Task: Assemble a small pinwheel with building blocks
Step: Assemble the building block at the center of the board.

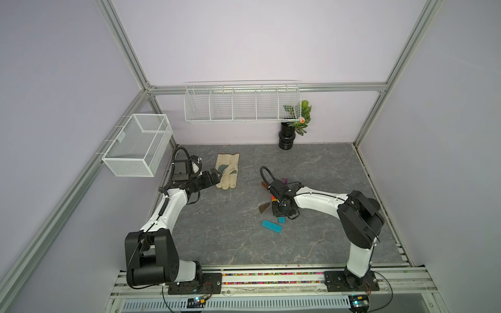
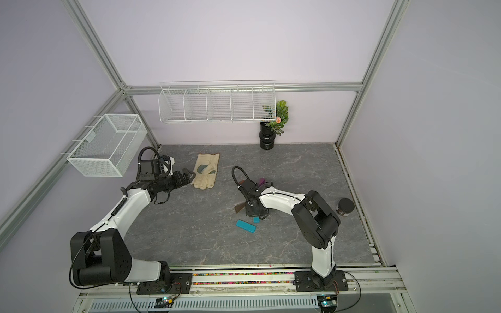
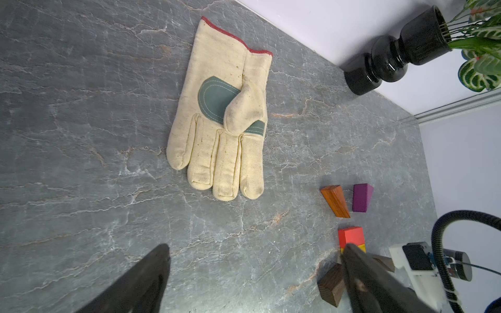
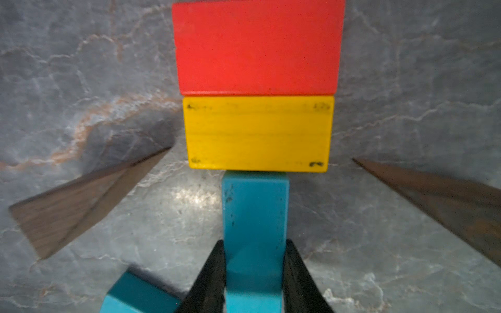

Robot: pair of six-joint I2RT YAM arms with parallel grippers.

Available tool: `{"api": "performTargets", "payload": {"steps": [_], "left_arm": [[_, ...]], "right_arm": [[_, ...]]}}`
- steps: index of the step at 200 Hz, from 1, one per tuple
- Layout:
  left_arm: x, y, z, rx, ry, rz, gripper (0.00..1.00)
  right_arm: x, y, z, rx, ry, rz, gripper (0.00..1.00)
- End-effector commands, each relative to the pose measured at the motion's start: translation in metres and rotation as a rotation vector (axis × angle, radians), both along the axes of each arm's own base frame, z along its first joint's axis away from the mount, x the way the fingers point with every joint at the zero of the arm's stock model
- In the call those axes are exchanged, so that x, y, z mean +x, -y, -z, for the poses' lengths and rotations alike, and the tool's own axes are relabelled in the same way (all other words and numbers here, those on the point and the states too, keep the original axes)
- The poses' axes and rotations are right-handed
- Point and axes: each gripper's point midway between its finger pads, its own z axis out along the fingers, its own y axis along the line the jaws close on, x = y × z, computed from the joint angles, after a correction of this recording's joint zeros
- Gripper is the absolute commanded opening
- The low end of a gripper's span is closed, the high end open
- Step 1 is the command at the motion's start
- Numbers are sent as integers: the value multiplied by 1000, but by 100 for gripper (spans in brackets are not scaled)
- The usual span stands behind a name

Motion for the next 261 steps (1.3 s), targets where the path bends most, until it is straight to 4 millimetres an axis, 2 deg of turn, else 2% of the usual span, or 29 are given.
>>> {"api": "performTargets", "payload": {"steps": [1, 39, 75, 111, 141, 165, 187, 261], "left_arm": [[4, 1, -1, -10, 13, 12, 100], [4, 1, -1, -12, 14, 14, 100], [4, 1, 0, -13, 11, 13, 100], [4, 1, 0, -13, 8, 13, 100], [4, 1, 1, -10, 7, 12, 100], [4, 1, 0, -11, 9, 10, 100], [5, 1, 0, -14, 10, 11, 100], [4, 2, 3, -18, 2, 10, 100]], "right_arm": [[0, 9, 18, -44, -29, 26, 32], [0, 7, 18, -40, -29, 22, 39], [0, 5, 11, -29, -13, 17, 48], [0, 5, -11, -19, 23, 6, 57], [-3, 9, -39, -23, 77, -28, 59], [-6, 16, -49, -42, 89, -38, 59], [-5, 16, -45, -51, 85, -37, 59], [1, 1, -10, -66, 18, -50, 59]]}}
